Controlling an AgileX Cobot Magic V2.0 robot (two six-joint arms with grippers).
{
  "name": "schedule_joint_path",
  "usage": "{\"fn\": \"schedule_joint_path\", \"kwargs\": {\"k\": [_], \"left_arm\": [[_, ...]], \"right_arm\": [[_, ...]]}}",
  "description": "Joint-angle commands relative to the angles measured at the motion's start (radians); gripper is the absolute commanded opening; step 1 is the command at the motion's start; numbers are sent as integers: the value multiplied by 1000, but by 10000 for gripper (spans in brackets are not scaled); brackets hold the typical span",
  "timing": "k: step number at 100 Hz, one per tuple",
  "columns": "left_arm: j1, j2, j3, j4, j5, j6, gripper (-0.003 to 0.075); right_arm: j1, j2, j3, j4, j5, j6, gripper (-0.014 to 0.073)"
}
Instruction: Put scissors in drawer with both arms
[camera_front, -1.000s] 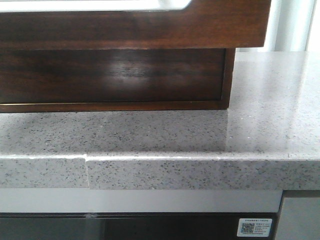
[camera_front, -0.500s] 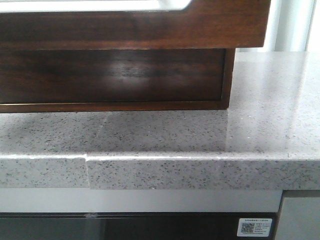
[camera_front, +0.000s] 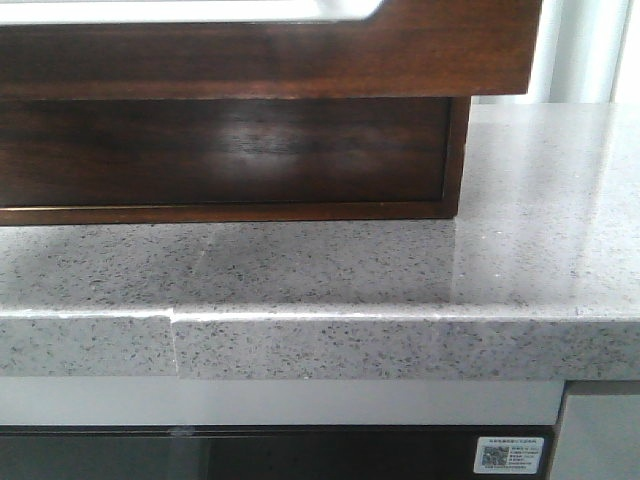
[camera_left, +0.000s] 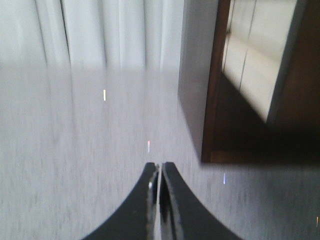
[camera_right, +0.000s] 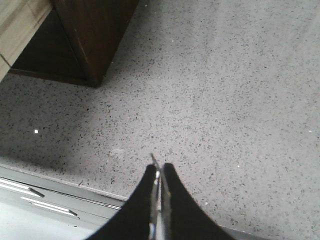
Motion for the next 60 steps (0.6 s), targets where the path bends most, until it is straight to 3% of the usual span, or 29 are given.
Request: {"fn": "schedule_joint_path", "kwargs": {"k": [1,60], "left_arm": [[-10,-32,36,1,-123,-15,-20],[-10,-32,36,1,-113,-15,-20]], "right_arm": [[-5,2,-25,3,-62,-2,-69],[-5,2,-25,3,-62,-2,-69]]}}
